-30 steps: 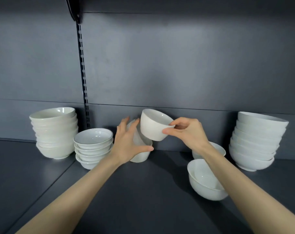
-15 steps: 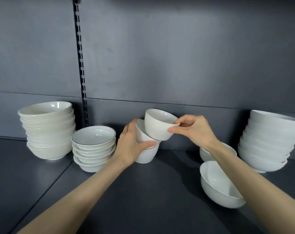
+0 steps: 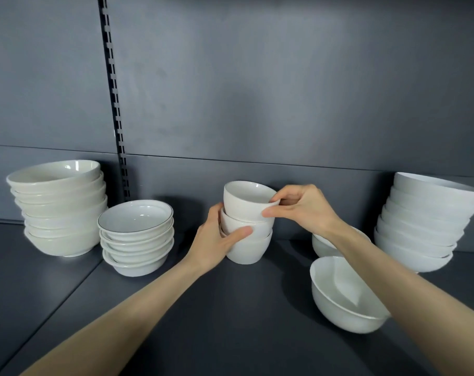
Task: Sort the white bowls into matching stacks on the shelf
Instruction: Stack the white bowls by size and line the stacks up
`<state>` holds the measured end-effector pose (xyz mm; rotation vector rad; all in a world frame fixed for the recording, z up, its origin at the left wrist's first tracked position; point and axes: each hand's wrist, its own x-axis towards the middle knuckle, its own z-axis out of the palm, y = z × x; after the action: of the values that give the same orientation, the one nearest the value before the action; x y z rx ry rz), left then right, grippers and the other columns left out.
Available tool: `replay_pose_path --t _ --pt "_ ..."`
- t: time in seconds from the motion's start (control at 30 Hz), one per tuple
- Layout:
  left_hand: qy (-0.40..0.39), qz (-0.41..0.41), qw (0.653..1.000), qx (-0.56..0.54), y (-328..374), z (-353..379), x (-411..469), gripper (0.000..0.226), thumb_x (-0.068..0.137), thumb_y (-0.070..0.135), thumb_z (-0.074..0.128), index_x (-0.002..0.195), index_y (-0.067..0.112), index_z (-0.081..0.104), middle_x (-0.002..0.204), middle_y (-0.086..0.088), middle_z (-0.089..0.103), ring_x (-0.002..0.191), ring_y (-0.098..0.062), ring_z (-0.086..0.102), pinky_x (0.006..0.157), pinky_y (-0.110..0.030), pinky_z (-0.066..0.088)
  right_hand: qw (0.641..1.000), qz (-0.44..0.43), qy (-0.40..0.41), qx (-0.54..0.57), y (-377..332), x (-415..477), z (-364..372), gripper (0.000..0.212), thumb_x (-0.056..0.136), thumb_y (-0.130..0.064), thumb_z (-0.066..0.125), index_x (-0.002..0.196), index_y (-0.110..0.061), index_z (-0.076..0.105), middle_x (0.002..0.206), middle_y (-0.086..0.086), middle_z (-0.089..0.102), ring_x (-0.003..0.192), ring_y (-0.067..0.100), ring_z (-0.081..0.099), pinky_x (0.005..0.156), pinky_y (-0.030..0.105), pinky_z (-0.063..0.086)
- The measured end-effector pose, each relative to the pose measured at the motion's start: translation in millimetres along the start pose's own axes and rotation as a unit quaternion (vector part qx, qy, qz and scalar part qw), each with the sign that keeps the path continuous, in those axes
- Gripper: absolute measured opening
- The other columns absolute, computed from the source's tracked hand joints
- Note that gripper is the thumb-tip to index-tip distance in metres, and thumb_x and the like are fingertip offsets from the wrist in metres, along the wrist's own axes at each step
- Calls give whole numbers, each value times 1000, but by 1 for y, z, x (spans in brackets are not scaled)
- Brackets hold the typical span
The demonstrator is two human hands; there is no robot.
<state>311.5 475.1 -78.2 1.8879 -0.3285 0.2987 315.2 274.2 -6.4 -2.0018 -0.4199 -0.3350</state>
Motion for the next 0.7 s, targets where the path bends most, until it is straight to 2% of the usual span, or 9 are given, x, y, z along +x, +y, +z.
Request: replay_pose_path --t 0.13,0.27,0.33,0.4,0.47,0.53,0.6,0.7 --pt "-25 -2 999 -38 -11 1 1 100 59 53 79 143 30 30 128 24 54 120 -1 53 97 -24 47 1000 4 -22 6 6 2 0 21 61 -12 88 72 -18 71 78 -4 73 79 9 70 83 25 53" --pt "-39 -5 998 -57 -20 5 -3 110 55 46 84 146 31 24 133 24 51 123 0 50 98 -25 47 999 4 -44 15 9 3 2 23 62 -12 88 75 -19 70 81 -4 73 83 12 70 88 31 53" --pt "-30 -16 997 -64 -24 7 -4 108 52 49 83 143 27 30 131 20 52 122 -4 52 99 -30 48 998 17 -57 4 7 2 0 29 64 -15 87 87 -17 70 92 -3 73 90 14 70 94 34 52" --pt "-28 -22 997 -66 -24 8 -5 105 51 50 83 141 25 33 129 19 54 120 -5 54 99 -32 49 996 44 -75 -1 4 3 -2 54 66 -21 86 114 -19 62 113 -2 68 98 14 68 97 35 51" --pt "-27 -26 997 -66 -24 8 -6 104 51 50 82 141 24 35 127 19 55 118 -5 55 97 -31 50 992 91 -85 2 1 4 -3 85 68 -27 84 141 -22 40 131 -1 57 106 14 64 94 34 52" --pt "-20 -29 997 -66 -24 8 -7 102 50 52 81 139 24 38 125 19 57 116 -6 57 95 -31 51 987 121 -101 9 -2 4 -1 98 72 -27 82 150 -18 23 136 1 53 110 14 62 87 31 54" --pt "-11 -30 997 -66 -23 8 -7 99 49 53 80 136 23 43 121 18 60 113 -7 59 94 -31 52 985 125 -114 11 -3 3 2 87 75 -24 79 147 -13 30 130 2 59 111 15 62 86 32 55" --pt "-11 -25 997 -70 -22 8 -7 97 50 52 80 136 24 44 118 20 62 110 -3 61 94 -29 52 988 103 -112 18 -3 3 4 48 79 -20 77 122 -13 56 113 3 69 108 17 65 89 37 56"
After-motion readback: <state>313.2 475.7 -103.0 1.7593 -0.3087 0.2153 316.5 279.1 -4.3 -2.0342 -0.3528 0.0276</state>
